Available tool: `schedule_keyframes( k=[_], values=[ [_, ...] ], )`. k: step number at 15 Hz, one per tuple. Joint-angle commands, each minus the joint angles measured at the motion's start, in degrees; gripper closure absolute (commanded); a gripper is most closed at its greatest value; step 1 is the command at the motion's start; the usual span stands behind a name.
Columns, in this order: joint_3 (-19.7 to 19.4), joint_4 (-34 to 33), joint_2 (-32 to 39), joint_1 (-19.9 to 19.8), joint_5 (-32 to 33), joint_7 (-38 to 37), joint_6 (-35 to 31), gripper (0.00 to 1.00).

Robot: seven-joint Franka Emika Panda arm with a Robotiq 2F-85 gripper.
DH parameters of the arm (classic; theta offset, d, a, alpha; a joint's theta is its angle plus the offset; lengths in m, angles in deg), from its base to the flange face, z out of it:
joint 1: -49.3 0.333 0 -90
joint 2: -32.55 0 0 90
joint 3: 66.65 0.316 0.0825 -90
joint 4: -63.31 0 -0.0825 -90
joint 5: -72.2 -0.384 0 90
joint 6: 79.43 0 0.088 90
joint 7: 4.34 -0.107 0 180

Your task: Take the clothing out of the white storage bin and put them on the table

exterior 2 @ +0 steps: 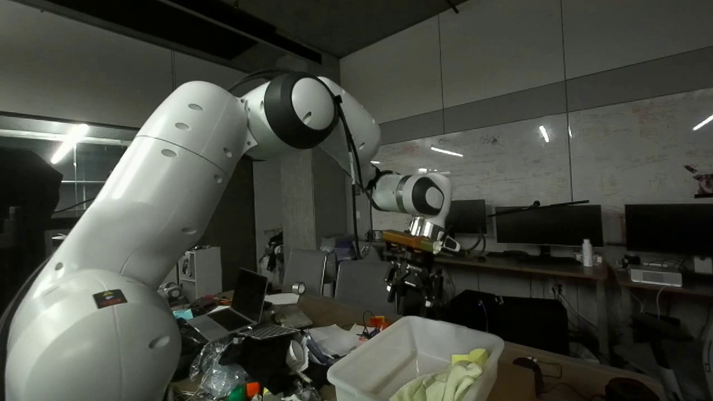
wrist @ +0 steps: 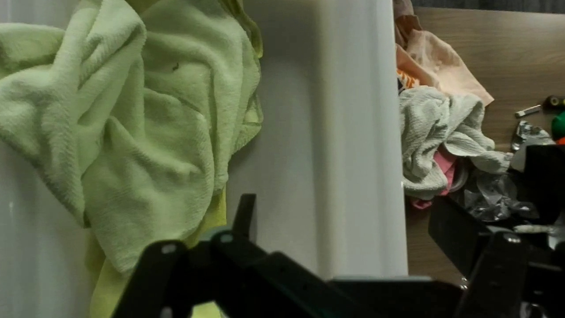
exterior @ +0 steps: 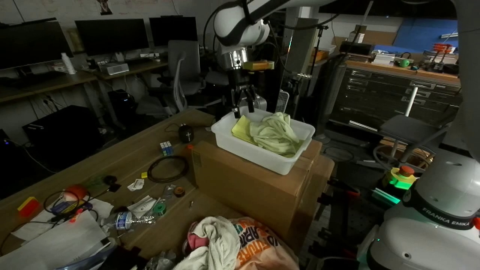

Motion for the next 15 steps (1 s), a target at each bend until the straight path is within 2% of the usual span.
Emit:
schedule_keyframes(
  k=[1, 6, 15],
  values=[
    [-0.4, 9.7, -2.0, 1.5, 2.6, -3.2, -9.6, 0.00],
    [-0.8, 15.9, -1.8, 2.1, 5.5, -7.4, -17.1, 0.00],
    [-3.8, 16.5, -5.7, -0.5, 4.7, -9.8, -23.0, 0.00]
  ],
)
